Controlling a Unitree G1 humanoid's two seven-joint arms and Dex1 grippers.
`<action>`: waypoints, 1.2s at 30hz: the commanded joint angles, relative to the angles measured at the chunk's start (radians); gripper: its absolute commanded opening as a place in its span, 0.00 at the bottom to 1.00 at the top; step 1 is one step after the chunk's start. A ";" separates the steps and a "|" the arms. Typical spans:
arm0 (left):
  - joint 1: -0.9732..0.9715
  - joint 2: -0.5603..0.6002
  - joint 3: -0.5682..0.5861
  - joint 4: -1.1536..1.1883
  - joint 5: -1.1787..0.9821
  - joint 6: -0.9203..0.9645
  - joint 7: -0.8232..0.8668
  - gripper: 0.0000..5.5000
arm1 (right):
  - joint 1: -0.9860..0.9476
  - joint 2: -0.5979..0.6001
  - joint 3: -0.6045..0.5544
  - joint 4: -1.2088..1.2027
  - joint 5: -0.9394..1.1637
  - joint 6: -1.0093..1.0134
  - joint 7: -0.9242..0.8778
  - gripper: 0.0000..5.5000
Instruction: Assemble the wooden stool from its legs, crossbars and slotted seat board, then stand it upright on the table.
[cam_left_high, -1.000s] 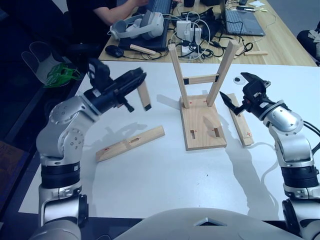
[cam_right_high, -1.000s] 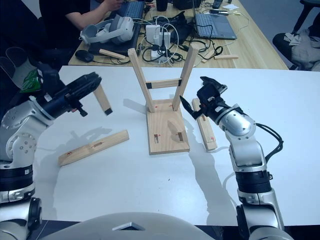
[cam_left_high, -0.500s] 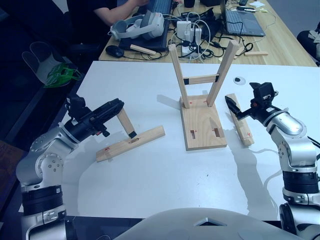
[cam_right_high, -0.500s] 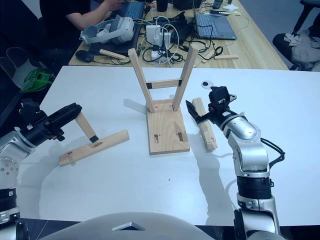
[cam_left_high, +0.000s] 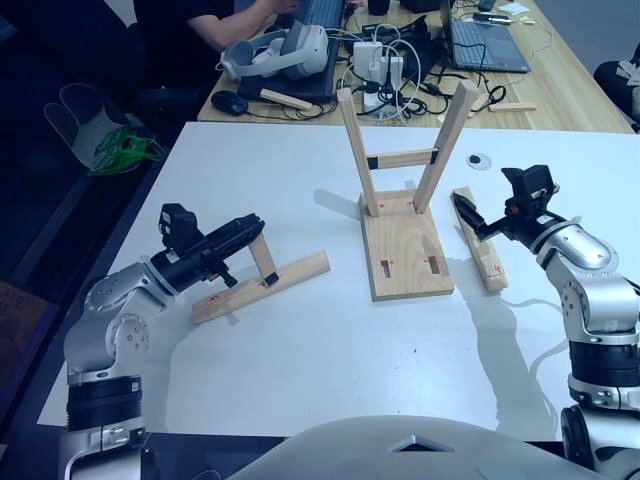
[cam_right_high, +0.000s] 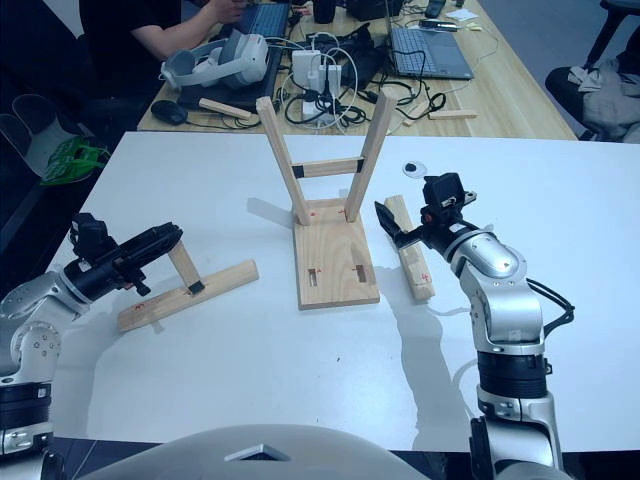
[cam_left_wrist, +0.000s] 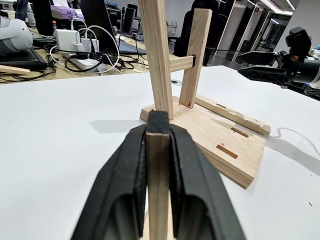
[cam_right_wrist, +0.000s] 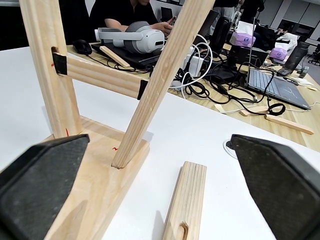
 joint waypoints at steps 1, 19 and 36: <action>0.006 -0.011 -0.020 0.029 0.042 -0.041 0.001 0.07 | -0.011 -0.011 -0.009 -0.002 0.013 0.014 0.004 0.98; 0.013 -0.170 -0.049 0.137 0.204 -0.294 0.231 0.07 | -0.034 0.005 -0.016 0.022 0.017 0.004 -0.011 0.98; -0.114 -0.221 -0.159 0.425 0.420 -0.576 0.345 0.07 | -0.081 0.040 -0.013 0.079 0.016 -0.021 -0.053 0.98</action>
